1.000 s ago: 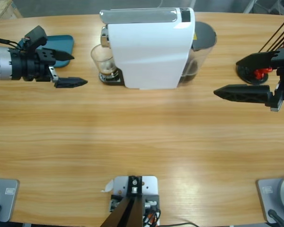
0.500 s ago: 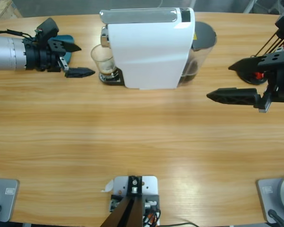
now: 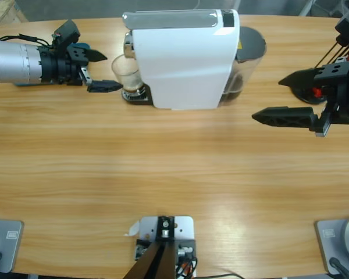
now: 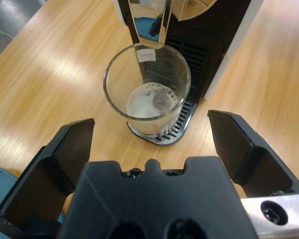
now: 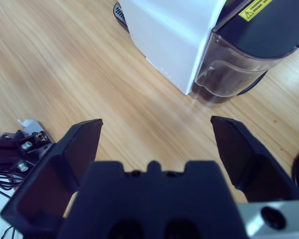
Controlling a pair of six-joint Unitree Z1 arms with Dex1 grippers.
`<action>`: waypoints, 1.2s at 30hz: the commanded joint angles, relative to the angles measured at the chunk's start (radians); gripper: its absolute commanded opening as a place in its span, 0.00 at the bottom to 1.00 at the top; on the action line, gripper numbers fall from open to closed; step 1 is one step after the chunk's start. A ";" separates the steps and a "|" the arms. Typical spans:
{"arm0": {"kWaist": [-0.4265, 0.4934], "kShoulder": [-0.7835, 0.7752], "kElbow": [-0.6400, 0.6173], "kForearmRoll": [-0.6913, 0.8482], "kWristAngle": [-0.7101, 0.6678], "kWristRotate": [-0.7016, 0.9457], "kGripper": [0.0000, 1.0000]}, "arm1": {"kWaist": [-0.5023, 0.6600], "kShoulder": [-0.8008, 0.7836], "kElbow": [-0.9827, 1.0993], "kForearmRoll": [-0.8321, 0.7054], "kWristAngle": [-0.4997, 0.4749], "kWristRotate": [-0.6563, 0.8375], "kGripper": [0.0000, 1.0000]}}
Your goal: Pour coffee
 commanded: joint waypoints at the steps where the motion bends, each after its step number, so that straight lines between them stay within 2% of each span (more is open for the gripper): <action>1: 0.004 0.081 -0.009 -0.055 -0.021 0.002 1.00 | -0.006 0.037 0.007 -0.009 0.030 0.012 1.00; 16: -0.008 0.124 -0.017 -0.102 -0.092 0.003 1.00 | -0.006 0.049 0.005 -0.009 0.038 0.012 1.00; 36: -0.027 0.172 -0.040 -0.126 -0.096 0.009 1.00 | -0.006 0.063 0.005 -0.013 0.054 0.012 1.00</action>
